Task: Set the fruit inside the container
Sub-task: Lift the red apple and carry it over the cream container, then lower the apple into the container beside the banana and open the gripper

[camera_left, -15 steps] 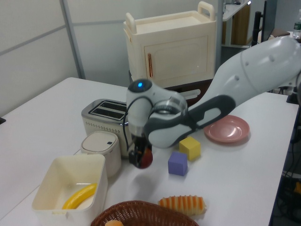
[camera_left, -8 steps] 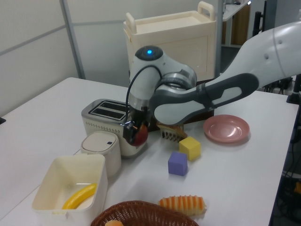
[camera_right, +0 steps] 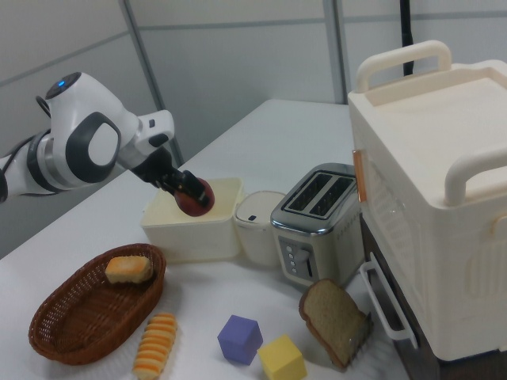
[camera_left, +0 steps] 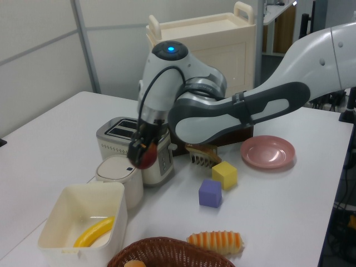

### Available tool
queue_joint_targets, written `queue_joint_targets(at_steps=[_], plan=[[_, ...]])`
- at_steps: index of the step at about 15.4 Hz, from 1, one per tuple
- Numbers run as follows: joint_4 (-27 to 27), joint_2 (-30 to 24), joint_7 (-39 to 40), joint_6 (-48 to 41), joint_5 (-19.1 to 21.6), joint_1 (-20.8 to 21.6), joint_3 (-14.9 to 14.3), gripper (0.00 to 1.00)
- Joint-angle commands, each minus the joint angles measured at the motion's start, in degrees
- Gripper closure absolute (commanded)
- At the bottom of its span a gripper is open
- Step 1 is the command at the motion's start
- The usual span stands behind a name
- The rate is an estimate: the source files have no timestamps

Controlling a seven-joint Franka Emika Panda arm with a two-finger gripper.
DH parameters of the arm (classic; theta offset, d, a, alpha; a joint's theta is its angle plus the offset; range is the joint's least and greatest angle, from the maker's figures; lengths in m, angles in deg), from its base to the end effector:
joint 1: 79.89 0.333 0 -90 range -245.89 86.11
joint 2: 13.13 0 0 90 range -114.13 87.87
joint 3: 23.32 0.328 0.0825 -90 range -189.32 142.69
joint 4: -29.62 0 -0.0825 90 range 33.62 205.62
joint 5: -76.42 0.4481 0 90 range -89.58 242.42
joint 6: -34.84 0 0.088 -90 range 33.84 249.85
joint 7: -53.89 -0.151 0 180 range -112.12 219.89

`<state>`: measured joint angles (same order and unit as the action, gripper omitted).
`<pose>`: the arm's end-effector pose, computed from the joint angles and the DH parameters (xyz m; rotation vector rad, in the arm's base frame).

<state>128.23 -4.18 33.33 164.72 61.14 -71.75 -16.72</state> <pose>0.7049 0.1654 0.4838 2.9798 0.0365 0.6615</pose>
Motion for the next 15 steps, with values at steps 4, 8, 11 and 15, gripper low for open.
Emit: queue_joint_targets(at_steps=[4, 8, 11, 15], plan=[[-9.93, 10.11, -1.16, -0.24, -4.04, 4.69, -0.18, 0.79], [-13.53, 14.42, -1.51, 2.38, -9.39, 6.1, -0.27, 0.79], [-13.45, 15.92, -5.37, 5.91, -17.74, 6.19, -0.18, 0.79], [-12.92, 17.51, -6.17, 9.25, -19.78, 6.36, -0.01, 0.79]])
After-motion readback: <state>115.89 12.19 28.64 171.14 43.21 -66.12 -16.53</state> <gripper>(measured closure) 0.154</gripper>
